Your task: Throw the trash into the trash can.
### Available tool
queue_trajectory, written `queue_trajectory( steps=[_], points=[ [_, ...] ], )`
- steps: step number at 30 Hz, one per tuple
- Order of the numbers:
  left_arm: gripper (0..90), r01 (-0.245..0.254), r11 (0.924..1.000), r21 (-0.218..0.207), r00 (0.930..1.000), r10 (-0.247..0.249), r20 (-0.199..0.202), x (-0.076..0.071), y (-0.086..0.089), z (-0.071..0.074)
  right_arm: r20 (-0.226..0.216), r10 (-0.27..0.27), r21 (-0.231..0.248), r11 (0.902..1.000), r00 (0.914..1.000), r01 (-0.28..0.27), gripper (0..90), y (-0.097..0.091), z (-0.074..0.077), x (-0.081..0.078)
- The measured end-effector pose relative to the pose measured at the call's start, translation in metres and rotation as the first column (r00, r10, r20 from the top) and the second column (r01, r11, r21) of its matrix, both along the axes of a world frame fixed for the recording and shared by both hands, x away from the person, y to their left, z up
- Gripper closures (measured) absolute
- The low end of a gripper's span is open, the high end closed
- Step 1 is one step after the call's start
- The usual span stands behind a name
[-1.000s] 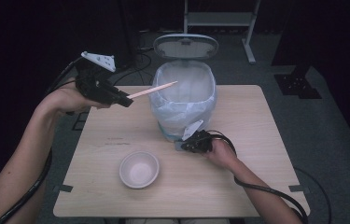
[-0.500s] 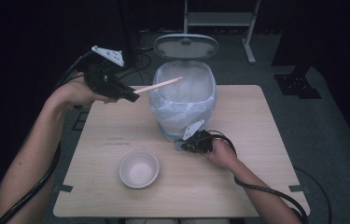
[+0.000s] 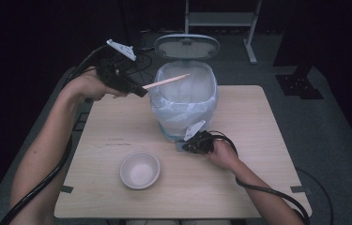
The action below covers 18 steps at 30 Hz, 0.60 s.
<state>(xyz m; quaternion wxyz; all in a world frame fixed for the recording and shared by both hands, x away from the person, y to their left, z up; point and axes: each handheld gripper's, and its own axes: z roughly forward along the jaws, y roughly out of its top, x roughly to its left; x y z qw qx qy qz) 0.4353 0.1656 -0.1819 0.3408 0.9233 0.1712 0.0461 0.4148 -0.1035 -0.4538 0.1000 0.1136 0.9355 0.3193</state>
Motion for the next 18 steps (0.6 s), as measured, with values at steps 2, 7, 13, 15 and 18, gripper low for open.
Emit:
queue_trajectory(
  steps=[2,7,13,15,18],
  points=[
    [79.5,-0.002,1.0,0.006,1.0,0.002,-0.004,0.004,-0.003,-0.001,0.0,-0.003,0.0,1.0,1.0,0.003,90.0,0.0,0.0,0.0],
    [79.5,-0.01,0.9999,0.009,0.9999,0.01,-0.008,0.011,-0.01,-0.002,-0.005,-0.003,0.003,1.0,1.0,0.003,90.0,0.0,0.0,0.0],
    [79.5,-0.016,0.9998,0.014,0.9998,0.016,-0.01,0.018,-0.017,-0.002,-0.032,-0.06,-0.021,0.9981,0.9977,0.059,90.0,0.0,0.001,-0.004],
    [79.6,-0.012,0.9998,0.015,0.9999,0.012,-0.011,0.019,-0.019,-0.003,-0.031,-0.055,-0.02,0.9983,0.998,0.055,90.0,0.0,0.001,-0.003],
    [79.5,-0.014,0.9996,0.024,0.9998,0.014,-0.011,0.02,-0.024,-0.003,0.001,0.016,0.006,0.9998,0.9999,-0.016,90.0,0.001,0.0,0.002]
  ],
)
